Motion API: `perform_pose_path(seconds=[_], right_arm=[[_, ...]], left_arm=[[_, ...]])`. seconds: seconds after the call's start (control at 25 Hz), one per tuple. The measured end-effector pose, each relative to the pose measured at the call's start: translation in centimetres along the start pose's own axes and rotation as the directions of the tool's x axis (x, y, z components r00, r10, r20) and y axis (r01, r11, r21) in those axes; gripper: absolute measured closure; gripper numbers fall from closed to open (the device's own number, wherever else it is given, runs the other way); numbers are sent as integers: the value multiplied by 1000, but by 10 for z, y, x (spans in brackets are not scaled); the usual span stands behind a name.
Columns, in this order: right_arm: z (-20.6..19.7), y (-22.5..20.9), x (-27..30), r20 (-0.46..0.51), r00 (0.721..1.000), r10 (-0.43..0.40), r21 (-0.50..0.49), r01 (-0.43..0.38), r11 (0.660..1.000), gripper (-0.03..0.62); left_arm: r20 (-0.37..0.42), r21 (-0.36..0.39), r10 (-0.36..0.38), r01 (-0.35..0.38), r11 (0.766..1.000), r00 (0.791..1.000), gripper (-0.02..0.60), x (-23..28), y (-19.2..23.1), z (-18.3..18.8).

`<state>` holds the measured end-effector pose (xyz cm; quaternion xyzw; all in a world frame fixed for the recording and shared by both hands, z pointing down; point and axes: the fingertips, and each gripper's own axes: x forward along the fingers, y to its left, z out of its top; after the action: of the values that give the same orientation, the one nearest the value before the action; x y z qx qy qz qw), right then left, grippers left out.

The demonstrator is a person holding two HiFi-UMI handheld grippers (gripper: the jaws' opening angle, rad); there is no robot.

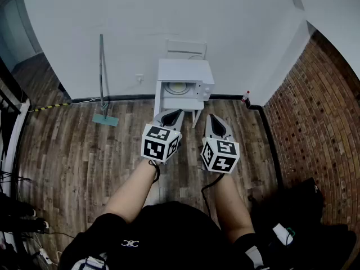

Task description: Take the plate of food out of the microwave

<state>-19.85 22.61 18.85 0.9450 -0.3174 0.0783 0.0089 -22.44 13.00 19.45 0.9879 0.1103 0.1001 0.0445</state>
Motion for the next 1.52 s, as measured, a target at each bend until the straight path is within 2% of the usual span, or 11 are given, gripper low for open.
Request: perform_pose_path(seconds=[0.16, 0.52, 0.92, 1.2, 1.52], right_arm=[[8, 7, 7, 34, 999, -3, 9, 2, 1000, 580], [-6, 26, 22, 7, 1000, -14, 1, 14, 1000, 580], [-24, 27, 41, -32, 995, -94, 7, 94, 996, 580], [-38, -18, 69, -71, 992, -103, 21, 104, 994, 580], [-24, -109, 127, -74, 996, -56, 11, 57, 998, 580]], left_arm=[[-2, -2, 5, -5, 1000, 1000, 581, 1, 13, 2], [-21, -14, 2, -2, 1000, 1000, 581, -4, 38, -8], [-65, -22, -50, 48, 999, 997, 581, 6, 66, -28], [-105, -14, -56, 55, 998, 993, 581, 58, 64, -34], [-111, -25, 12, -15, 1000, 994, 581, 151, 58, -17]])
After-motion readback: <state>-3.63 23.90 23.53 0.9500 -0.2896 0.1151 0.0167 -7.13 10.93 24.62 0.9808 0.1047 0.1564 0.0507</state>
